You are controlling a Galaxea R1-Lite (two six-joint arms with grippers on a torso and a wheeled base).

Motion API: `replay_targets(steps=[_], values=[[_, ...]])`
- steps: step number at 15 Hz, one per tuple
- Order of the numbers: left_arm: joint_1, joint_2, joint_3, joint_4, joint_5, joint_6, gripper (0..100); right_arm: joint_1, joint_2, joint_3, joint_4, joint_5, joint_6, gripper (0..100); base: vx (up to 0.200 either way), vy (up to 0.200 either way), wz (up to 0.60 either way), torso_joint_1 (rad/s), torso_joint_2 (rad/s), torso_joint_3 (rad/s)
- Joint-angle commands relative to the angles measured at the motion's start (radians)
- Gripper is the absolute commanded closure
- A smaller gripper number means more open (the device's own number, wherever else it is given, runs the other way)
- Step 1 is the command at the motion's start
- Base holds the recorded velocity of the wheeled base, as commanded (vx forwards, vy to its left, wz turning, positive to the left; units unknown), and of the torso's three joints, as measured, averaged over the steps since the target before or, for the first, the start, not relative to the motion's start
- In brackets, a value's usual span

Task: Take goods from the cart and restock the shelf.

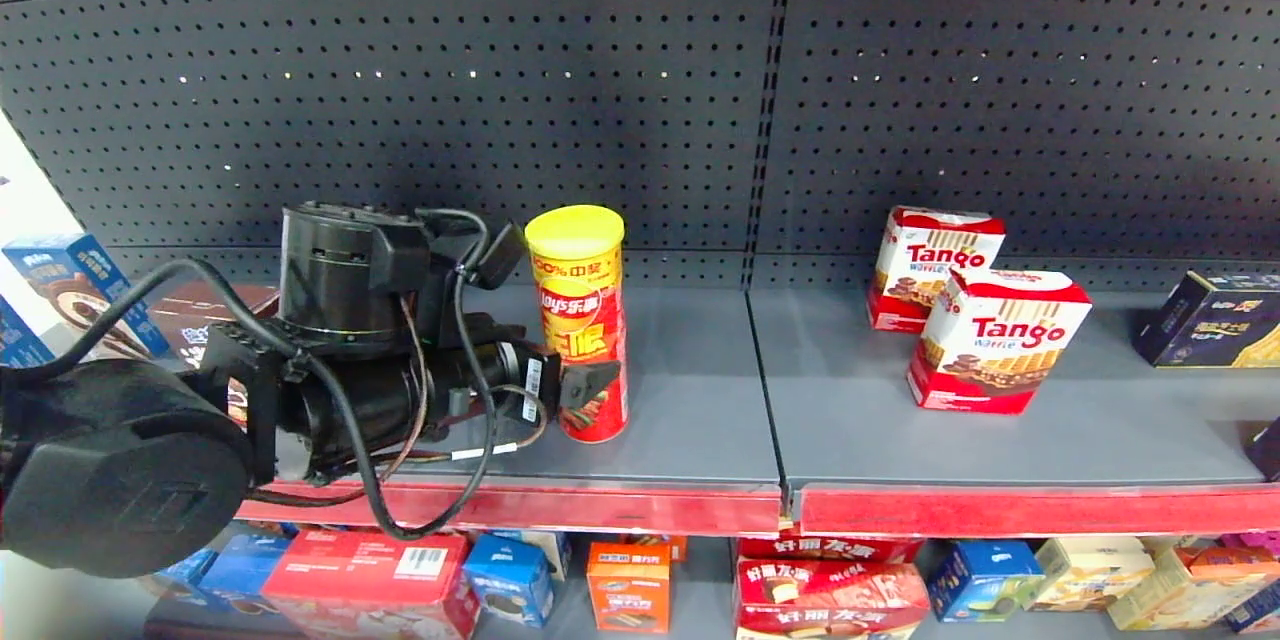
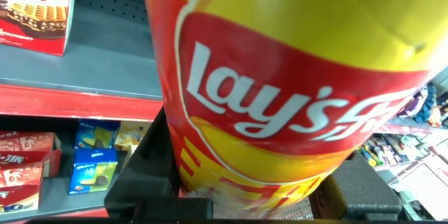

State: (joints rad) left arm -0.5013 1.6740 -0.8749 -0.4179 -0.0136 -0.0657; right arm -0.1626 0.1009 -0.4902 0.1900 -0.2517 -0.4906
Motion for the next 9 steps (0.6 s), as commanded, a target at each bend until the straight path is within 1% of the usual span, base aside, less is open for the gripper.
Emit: replay_targets(steps=[1,4,5,6,9], values=[[0.013,-0.089,0.065,0.001,0.0,0.0,0,0.0,-0.001,0.001,0.0,0.0,0.0,100,0.0,0.0,0.0,0.0,0.0,0.0],[0.049,-0.185,0.139,0.002,-0.002,0.001,0,-0.002,0.007,-0.002,-0.001,0.002,0.0,100,0.0,0.0,0.0,0.0,0.0,0.0],[0.049,-0.185,0.139,0.002,-0.002,0.001,0,-0.002,0.007,-0.002,-0.001,0.002,0.0,100,0.0,0.0,0.0,0.0,0.0,0.0],[0.084,-0.27,0.178,0.007,-0.002,0.001,0,-0.011,0.031,-0.007,-0.014,0.003,0.009,100,0.0,0.0,0.0,0.0,0.0,0.0],[0.159,-0.389,0.212,0.057,-0.003,0.006,0,-0.031,0.111,-0.051,-0.017,0.005,0.084,100,0.0,0.0,0.0,0.0,0.0,0.0]])
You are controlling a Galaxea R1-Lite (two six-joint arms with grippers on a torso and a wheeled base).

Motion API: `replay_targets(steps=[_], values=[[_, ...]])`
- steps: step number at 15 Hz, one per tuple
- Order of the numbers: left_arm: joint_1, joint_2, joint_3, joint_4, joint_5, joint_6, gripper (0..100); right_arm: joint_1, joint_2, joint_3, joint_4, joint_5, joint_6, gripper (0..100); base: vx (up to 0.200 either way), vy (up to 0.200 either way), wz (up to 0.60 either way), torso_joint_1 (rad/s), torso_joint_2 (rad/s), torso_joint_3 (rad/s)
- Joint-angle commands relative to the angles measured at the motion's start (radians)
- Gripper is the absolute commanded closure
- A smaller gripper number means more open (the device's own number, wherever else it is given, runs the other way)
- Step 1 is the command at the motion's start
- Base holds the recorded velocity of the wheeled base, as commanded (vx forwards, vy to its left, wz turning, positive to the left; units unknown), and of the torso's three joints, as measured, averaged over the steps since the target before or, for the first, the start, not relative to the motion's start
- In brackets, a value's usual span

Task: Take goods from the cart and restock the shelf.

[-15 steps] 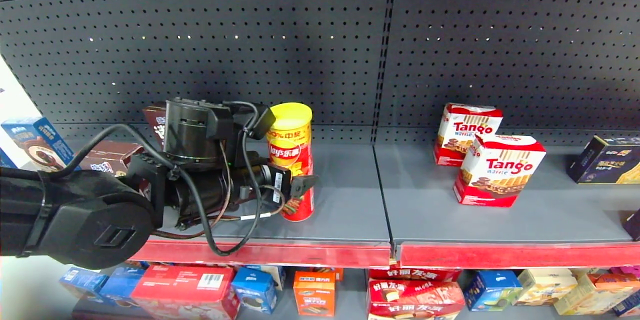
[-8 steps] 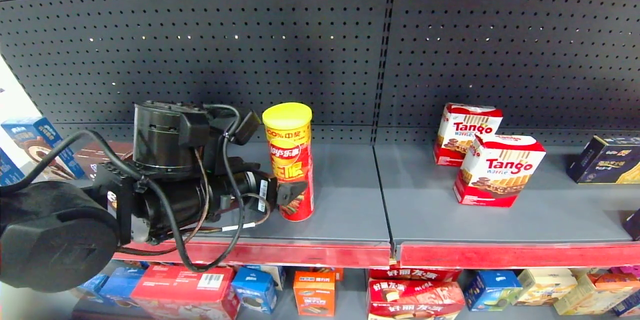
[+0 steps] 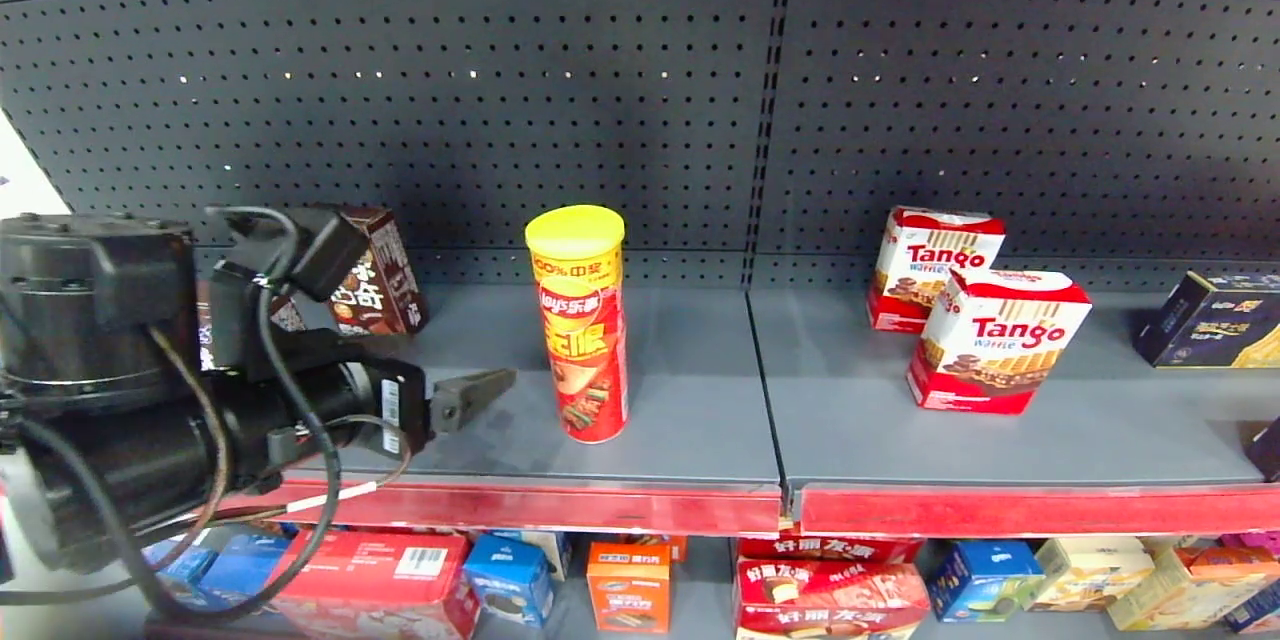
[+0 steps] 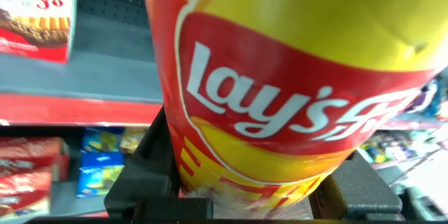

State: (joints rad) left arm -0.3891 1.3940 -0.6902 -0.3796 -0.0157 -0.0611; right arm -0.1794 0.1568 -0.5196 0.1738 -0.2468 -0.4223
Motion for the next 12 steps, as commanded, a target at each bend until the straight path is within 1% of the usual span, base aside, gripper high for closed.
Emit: replay_targets(steps=[1,2,3,6,7,9,11,12], values=[[0.087,-0.159,0.038,0.025,-0.001,0.001,0,-0.045,0.102,-0.05,0.0,0.001,0.051,100,0.0,0.0,0.0,0.0,0.0,0.0],[0.102,-0.175,0.043,0.025,-0.001,0.003,0,-0.052,0.121,-0.059,0.0,0.001,0.06,100,0.0,0.0,0.0,0.0,0.0,0.0],[0.138,-0.216,0.057,0.027,-0.001,0.006,0,-0.054,0.159,-0.076,-0.002,0.001,0.066,100,0.0,0.0,0.0,0.0,0.0,0.0],[0.176,-0.287,0.07,0.028,-0.001,0.007,0,-0.052,0.196,-0.083,-0.002,0.003,0.068,100,0.0,0.0,0.0,0.0,0.0,0.0],[0.177,-0.319,0.09,0.054,0.0,0.006,0,-0.049,0.222,-0.099,-0.004,0.003,0.071,100,0.0,0.0,0.0,0.0,0.0,0.0],[0.177,-0.385,0.132,0.139,-0.001,0.006,0,-0.049,0.308,-0.152,-0.005,0.003,0.125,100,0.0,0.0,0.0,0.0,0.0,0.0],[0.177,-0.389,0.133,0.148,-0.001,0.007,0,-0.04,0.383,-0.18,-0.005,0.003,0.168,100,0.0,0.0,0.0,0.0,0.0,0.0],[0.187,-0.379,0.126,0.145,-0.001,0.007,0,-0.019,0.434,-0.18,-0.007,0.004,0.235,100,0.0,0.0,0.0,0.0,0.0,0.0]])
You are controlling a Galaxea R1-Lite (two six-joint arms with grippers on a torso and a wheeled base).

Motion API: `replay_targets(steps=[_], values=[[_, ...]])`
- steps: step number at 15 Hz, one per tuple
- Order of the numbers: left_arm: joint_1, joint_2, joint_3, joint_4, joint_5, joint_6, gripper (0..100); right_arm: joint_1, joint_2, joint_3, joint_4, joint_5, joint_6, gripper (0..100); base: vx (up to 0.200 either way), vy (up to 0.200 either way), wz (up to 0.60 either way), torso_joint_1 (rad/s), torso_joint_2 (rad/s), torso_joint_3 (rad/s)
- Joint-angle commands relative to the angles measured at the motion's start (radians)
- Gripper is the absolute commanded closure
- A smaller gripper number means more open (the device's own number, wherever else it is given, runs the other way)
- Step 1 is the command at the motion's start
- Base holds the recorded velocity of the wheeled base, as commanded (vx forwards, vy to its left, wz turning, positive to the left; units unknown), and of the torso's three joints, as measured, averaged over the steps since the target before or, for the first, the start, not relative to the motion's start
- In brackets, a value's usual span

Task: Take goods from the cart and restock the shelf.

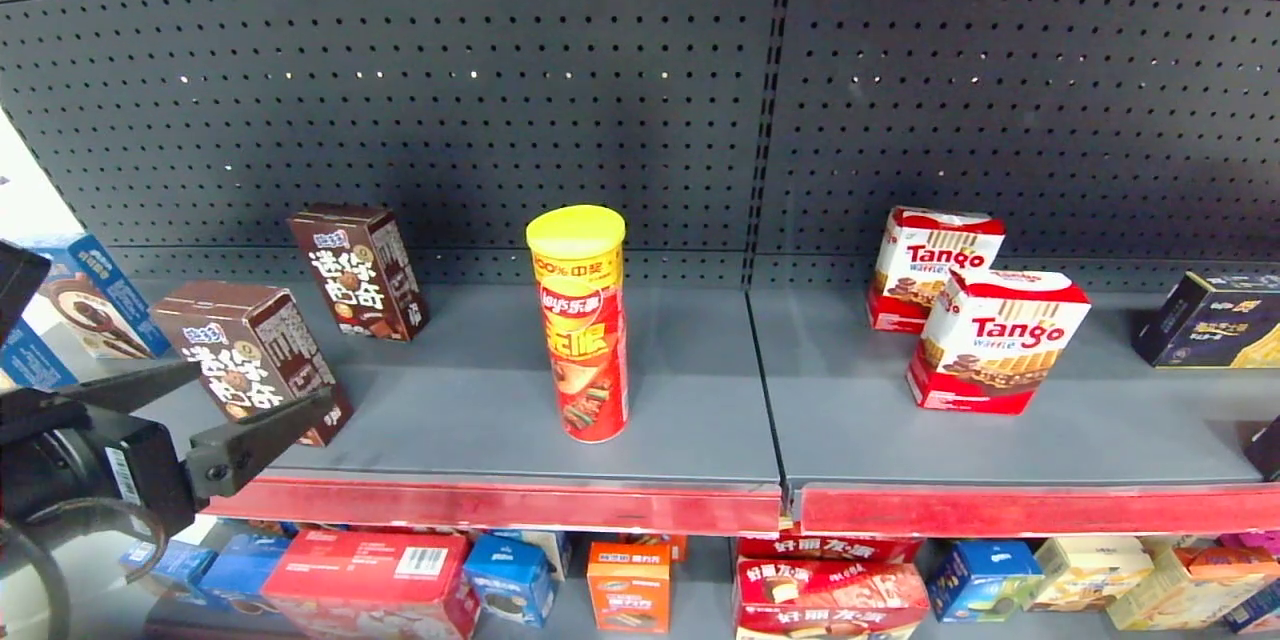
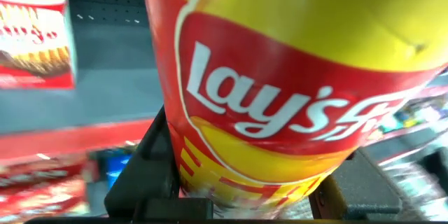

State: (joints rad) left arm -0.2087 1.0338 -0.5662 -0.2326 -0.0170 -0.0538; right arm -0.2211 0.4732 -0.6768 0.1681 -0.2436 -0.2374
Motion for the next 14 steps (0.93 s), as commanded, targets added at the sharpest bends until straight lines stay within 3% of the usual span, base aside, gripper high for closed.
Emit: replay_targets(steps=[1,5,9,14], values=[[0.022,0.006,-0.004,-0.01,0.0,0.0,0,0.057,0.179,-0.041,-0.019,0.0,0.107,100,0.0,0.0,0.0,0.0,0.0,0.0],[0.088,0.023,0.0,0.001,0.002,0.0,0,0.281,0.433,-0.129,-0.179,-0.011,0.133,100,0.0,0.0,0.0,0.0,0.0,0.0],[0.127,0.02,0.002,0.002,0.023,0.005,0,0.562,0.628,-0.142,-0.295,-0.014,0.191,100,0.0,0.0,0.0,0.0,0.0,0.0],[0.15,-0.001,0.005,0.004,0.032,0.003,0,0.687,0.795,-0.188,-0.418,-0.016,0.227,100,0.0,0.0,0.0,0.0,0.0,0.0]])
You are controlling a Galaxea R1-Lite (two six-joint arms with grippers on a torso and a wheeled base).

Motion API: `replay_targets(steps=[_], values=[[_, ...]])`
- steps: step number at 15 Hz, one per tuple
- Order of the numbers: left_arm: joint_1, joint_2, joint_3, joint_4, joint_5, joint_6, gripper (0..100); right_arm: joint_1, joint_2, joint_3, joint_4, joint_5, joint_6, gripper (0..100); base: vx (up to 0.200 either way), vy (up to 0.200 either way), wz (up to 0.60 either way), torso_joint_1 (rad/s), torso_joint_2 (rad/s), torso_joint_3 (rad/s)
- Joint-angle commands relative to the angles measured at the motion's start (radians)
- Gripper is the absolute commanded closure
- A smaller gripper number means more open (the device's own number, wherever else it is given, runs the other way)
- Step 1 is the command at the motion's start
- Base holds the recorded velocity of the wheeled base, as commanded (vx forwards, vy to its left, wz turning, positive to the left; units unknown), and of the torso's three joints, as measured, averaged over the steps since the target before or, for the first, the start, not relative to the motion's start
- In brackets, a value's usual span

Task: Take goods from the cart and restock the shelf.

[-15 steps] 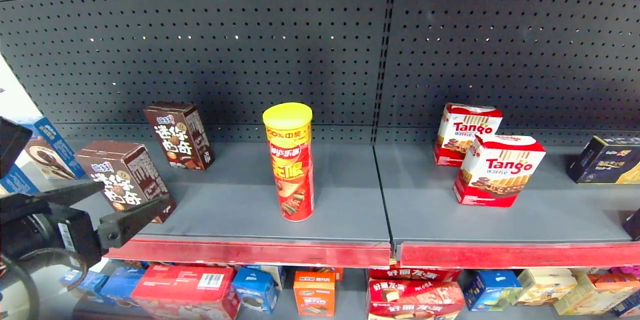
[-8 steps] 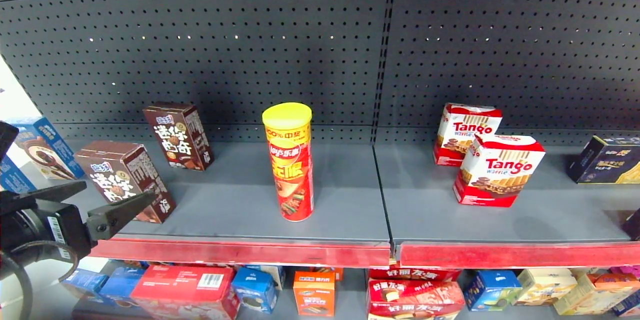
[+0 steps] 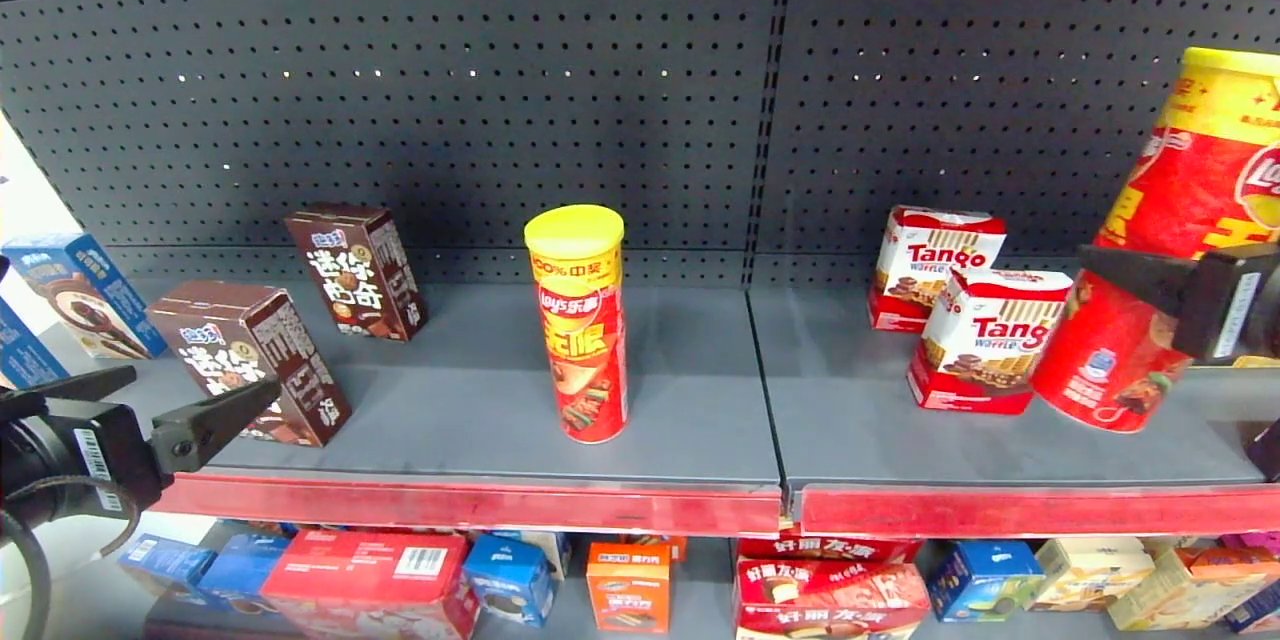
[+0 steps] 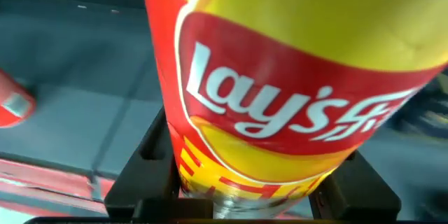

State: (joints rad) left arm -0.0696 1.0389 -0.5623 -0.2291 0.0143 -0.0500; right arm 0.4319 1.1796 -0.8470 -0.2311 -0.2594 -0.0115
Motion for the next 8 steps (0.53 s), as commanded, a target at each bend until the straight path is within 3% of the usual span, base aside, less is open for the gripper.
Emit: replay_targets(steps=[1,5,8], values=[[0.028,-0.007,0.001,-0.001,0.0,-0.001,0,0.06,0.123,-0.035,-0.044,0.0,0.001,100,0.0,0.0,0.0,0.0,0.0,0.0],[0.03,-0.005,0.006,-0.001,-0.008,-0.004,0,0.125,0.288,-0.158,-0.065,0.0,0.002,100,0.0,0.0,0.0,0.0,0.0,0.0],[0.03,-0.007,-0.002,-0.002,-0.01,-0.002,0,0.172,0.445,-0.325,-0.086,0.0,0.005,100,0.0,0.0,0.0,0.0,0.0,0.0]])
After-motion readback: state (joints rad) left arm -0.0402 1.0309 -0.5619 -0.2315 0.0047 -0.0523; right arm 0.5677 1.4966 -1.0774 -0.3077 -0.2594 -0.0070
